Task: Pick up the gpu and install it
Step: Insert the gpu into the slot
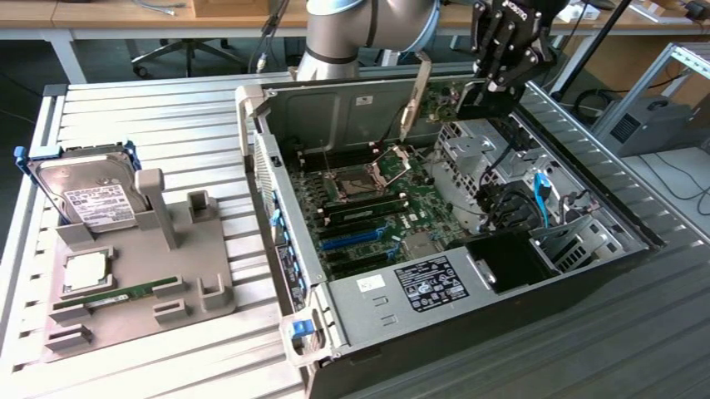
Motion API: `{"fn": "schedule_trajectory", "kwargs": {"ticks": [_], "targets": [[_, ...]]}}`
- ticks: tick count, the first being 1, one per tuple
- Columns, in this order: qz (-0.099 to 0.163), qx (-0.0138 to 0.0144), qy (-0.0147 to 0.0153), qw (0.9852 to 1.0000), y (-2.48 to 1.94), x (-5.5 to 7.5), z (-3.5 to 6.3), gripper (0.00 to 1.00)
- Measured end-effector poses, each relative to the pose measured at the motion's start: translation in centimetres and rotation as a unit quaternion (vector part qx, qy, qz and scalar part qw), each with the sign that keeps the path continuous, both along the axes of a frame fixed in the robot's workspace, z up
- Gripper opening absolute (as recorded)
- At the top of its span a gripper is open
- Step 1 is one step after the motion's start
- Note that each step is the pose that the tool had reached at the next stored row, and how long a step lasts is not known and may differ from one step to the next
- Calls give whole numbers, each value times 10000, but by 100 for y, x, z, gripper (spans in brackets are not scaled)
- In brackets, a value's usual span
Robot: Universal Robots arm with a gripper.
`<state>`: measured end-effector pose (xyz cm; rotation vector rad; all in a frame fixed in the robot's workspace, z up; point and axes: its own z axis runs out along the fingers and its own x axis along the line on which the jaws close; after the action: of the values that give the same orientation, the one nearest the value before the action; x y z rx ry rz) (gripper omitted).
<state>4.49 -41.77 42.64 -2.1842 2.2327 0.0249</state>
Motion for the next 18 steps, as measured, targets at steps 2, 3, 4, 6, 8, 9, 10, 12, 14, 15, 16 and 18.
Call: {"fn": "schedule_trajectory", "kwargs": {"ticks": [2,3,4,6,8,9,10,12,14,15,16,18], "targets": [[24,-3,0,10000,0,0,1,27],[24,-3,0,10000,0,0,1,27],[24,-3,1,10000,0,0,1,27],[25,-5,1,10000,0,-6,0,27],[24,-19,1,10000,0,-43,1,27],[24,-25,1,10000,0,-59,0,27],[24,-32,1,10000,0,-79,0,27],[23,-48,0,10000,0,-139,-2,27],[24,-63,1,10000,0,-217,-4,27],[23,-68,0,10000,0,-242,-4,27],[24,-73,1,10000,0,-270,-5,27],[24,-84,1,10000,0,-325,-6,27]]}}
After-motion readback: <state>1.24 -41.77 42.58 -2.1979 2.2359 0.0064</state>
